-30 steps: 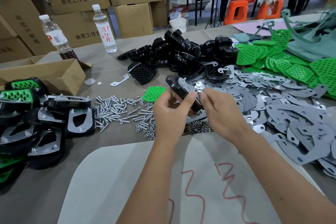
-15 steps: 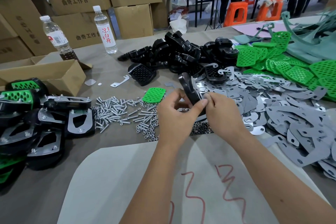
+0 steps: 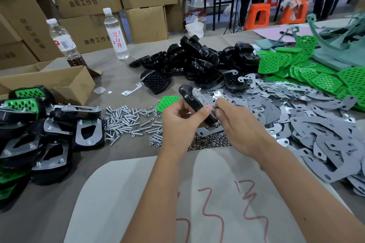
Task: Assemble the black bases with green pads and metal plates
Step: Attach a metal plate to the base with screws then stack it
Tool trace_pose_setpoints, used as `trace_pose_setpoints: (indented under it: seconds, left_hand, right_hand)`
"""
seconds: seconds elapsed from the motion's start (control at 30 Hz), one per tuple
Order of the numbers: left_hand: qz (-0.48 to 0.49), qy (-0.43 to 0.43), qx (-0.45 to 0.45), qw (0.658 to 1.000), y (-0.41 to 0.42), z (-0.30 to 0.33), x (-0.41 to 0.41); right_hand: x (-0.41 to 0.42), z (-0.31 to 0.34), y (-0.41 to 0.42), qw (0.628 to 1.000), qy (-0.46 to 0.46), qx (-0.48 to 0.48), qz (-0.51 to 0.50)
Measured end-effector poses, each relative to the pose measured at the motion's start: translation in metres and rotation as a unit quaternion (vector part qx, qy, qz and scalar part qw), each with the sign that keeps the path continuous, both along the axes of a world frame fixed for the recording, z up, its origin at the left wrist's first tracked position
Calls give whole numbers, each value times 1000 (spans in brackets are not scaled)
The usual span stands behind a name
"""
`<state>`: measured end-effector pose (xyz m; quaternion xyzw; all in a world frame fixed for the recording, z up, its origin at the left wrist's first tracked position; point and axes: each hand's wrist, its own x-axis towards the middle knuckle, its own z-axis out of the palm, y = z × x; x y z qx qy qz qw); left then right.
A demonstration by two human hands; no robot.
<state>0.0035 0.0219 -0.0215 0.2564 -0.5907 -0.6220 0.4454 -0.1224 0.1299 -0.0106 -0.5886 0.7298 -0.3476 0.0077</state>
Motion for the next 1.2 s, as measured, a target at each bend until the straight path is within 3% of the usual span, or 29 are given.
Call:
trace_pose_setpoints:
  seconds: [0.2,0.3,0.43,0.6,0.7,0.9,1.0,1.13,1.2]
  left_hand:
    - [-39,9,6,999,-1,3,1]
    - [-68,-15,-28,997,0,1,-2]
    - [-114,-18,-9,993,0,1,0]
    - [-20,-36,2,999,0,5,0]
    - [72,-63,-10,995,-5,6,2]
    - [122,-150,-85,977,-2,1,-1]
    - [111,-128,-59,984,-3,-5,-4]
    - [89,-52,36,994,-6,-7,-4]
    - [72,-15,71,995,-7,-4,-3]
  right_hand:
    - [11,-6,-6,997,0,-59,-53]
    - [11,-9,-10,990,-21,-41,-130]
    - [6,-9,-11,981,-27,-8,-192]
    - [0,-4,-5,988,-49,-83,-120]
    - [1,-3,-4,995,-44,-79,-45]
    - [-1,-10,-11,987,-87,-109,-79]
    - [-3,-7,-9,981,-133,-122,-75]
    - [-1,-5,-9,983,-129,-111,-64]
    - [0,-4,-8,974,-188,-114,-55]
